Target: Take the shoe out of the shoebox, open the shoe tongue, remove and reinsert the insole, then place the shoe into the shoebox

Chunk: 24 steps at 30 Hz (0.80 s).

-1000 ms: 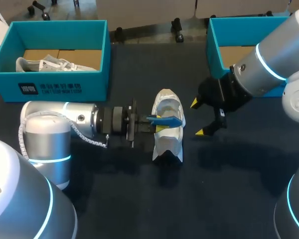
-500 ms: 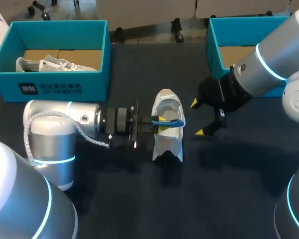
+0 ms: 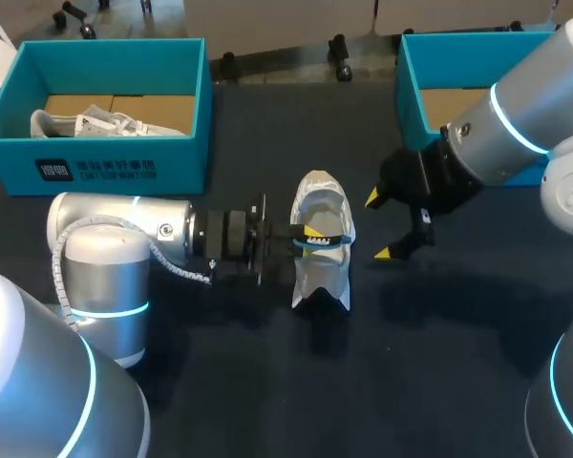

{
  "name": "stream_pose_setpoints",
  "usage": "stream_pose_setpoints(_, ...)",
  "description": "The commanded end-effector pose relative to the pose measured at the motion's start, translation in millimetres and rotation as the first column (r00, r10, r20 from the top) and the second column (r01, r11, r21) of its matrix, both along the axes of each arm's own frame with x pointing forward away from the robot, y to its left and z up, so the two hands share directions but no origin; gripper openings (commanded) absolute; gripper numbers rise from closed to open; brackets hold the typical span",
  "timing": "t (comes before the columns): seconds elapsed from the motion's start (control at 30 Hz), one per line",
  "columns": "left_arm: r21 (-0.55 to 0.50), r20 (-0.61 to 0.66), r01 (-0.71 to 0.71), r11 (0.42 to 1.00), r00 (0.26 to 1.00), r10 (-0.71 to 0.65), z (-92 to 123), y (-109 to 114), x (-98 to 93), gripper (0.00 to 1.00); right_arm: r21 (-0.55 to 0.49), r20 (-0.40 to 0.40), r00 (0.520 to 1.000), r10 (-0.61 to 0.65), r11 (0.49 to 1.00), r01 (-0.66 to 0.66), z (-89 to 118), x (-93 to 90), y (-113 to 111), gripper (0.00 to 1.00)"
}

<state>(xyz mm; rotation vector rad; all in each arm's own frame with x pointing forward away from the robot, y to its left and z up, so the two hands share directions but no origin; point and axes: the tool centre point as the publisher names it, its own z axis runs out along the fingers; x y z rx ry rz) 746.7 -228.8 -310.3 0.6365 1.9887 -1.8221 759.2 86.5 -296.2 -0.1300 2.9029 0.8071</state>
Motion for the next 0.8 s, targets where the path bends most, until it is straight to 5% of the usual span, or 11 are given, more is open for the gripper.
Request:
stream_pose_setpoints(0.03, 0.006, 0.001, 0.005, 1.0, 1.0, -0.005, -6, -6, 4.9, 0.0, -0.001, 0.001, 1.0, -0.001, 1.0, 0.001, 0, -0.8, 0, 1.0)
stream_pose_setpoints(0.8, 0.051, 0.05, -0.012, 0.999, 0.999, 0.009, -31, -11, 21.6, 0.0, -0.001, 0.001, 1.0, -0.001, 1.0, 0.001, 0, -0.8, 0, 1.0)
